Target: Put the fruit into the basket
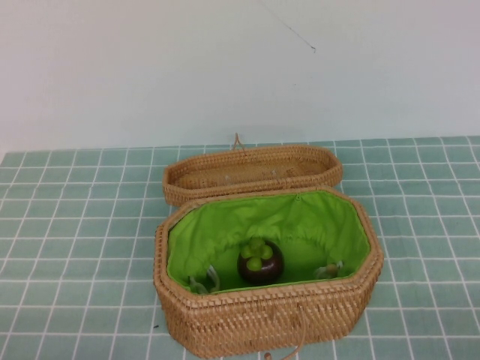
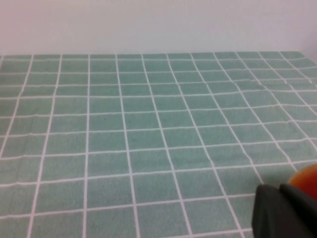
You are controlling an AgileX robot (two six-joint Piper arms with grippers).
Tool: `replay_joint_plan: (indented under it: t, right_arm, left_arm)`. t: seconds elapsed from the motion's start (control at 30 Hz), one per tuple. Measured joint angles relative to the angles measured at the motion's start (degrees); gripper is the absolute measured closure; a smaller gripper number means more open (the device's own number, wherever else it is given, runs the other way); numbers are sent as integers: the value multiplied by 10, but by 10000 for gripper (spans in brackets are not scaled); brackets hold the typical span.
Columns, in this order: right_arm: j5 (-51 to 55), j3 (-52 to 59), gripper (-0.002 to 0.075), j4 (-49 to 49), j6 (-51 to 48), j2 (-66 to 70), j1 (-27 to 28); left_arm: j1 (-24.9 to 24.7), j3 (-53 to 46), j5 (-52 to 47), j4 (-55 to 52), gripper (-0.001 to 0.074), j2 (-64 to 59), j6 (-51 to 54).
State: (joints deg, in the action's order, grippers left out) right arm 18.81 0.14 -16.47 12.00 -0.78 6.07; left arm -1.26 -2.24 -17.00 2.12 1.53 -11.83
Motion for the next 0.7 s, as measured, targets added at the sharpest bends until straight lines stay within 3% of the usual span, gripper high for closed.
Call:
replay_joint_plan:
  t: [0.13, 0.33, 0.7]
  right_arm:
    - [-2, 0, 728, 8, -33, 0, 0]
    - [-11, 0, 728, 111, -159, 0, 0]
    - [5, 0, 728, 117, -163, 0, 0]
  left_arm:
    - [0, 0, 0, 0, 734, 0, 0]
    - [0, 0, 0, 0, 735, 0, 0]
    - [0, 0, 0, 0, 734, 0, 0]
